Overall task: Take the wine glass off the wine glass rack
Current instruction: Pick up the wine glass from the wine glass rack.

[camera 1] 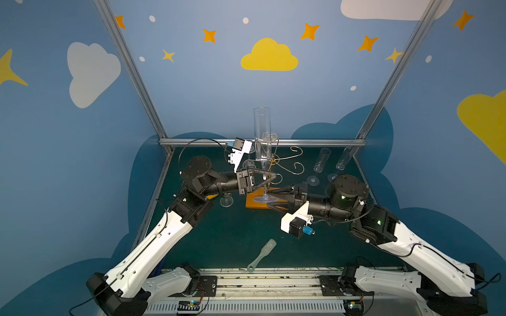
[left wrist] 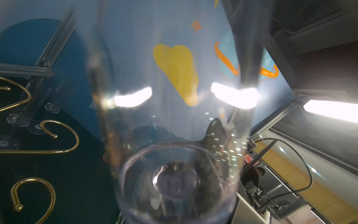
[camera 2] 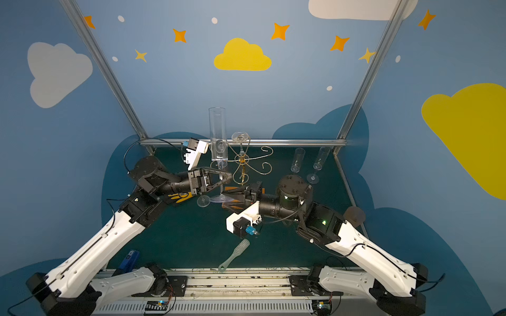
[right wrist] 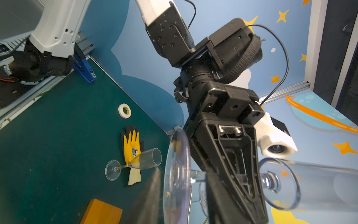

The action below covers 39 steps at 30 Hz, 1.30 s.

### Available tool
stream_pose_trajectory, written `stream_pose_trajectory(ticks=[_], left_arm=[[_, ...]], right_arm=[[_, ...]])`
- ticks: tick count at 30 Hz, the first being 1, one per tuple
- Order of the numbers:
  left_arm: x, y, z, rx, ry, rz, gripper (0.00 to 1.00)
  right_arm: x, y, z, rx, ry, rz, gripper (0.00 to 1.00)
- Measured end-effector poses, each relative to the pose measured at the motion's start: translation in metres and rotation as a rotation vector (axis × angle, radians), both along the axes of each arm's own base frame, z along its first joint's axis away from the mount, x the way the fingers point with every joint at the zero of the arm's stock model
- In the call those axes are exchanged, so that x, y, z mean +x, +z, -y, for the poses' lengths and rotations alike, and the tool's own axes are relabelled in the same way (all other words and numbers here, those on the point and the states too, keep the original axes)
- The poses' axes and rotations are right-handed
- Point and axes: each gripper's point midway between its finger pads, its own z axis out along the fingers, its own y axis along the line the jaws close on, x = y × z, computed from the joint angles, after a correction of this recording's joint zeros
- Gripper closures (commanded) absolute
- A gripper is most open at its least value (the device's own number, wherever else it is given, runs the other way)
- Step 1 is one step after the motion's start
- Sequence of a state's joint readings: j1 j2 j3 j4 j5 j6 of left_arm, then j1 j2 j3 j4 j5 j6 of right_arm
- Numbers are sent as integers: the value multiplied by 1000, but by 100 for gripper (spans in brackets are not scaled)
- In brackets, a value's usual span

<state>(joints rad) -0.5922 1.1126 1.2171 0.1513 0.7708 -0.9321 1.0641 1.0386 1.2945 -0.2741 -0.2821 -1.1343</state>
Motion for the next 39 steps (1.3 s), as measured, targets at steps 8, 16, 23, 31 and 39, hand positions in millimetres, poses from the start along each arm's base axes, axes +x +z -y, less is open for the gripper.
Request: stream_pose_trajectory(ticks=[8,16,23,31,39], left_arm=[[0,-2,-8,89,77,119,97],[-12,9,-35,176,225,445,97],[5,-12,-40,324,298,633,97],[4,-23,-34,418,300,815,97],[0,-34,-24,475,289,933,97]], right_arm=[[6,-13,10,43,-67,7,14],[19,40,28,303,-178,-132,14],[14,101,37,484,-135,-392,14],[27,147,30,597,-134,-664,14],[41,130,9,557,-174,-820,16]])
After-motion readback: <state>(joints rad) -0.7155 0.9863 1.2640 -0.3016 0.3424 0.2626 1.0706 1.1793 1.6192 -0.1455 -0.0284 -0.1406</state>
